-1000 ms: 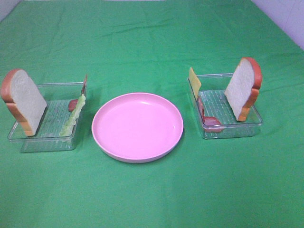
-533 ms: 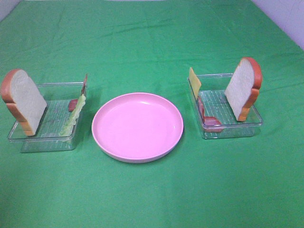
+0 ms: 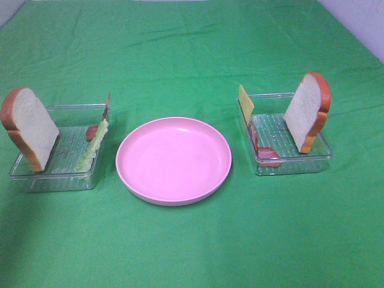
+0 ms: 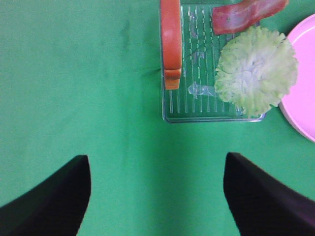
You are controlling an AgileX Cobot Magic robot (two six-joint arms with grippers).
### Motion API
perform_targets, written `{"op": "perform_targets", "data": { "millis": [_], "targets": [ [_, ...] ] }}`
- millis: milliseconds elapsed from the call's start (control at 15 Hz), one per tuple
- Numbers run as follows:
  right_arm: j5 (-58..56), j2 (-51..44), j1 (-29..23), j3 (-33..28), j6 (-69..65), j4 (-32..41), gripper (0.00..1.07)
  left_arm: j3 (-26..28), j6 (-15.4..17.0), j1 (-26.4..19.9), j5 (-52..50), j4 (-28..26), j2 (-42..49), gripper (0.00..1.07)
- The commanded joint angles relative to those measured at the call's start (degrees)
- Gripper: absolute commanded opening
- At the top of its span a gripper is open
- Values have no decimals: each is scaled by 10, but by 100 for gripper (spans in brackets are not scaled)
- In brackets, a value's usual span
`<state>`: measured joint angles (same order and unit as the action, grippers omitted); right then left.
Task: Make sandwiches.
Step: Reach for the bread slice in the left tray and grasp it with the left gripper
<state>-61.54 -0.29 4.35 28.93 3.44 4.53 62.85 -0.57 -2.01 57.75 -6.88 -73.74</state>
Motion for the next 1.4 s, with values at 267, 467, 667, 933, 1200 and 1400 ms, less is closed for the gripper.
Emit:
{"op": "perform_targets", "data": {
  "millis": [267, 467, 667, 933, 1200, 1400],
  "targets": [
    [8, -9, 2, -1, 1, 2, 69, 81, -2, 21, -5, 4, -163, 72],
    [8, -9, 2, -1, 1, 2, 69, 103, 6, 42, -65, 8, -245, 72],
    [8, -9, 2, -1, 1, 3, 69, 103, 3, 42, -114, 7, -284, 72],
    [8, -9, 2, -1, 1, 3, 69, 103, 2, 42, -152, 5, -316, 72],
    [8, -9, 2, -1, 1, 3, 69, 103, 2, 42, -178, 3, -331, 50],
    [8, -9, 2, -1, 1, 3, 69, 103, 2, 42, -187, -7, -331, 25]
  ]
}}
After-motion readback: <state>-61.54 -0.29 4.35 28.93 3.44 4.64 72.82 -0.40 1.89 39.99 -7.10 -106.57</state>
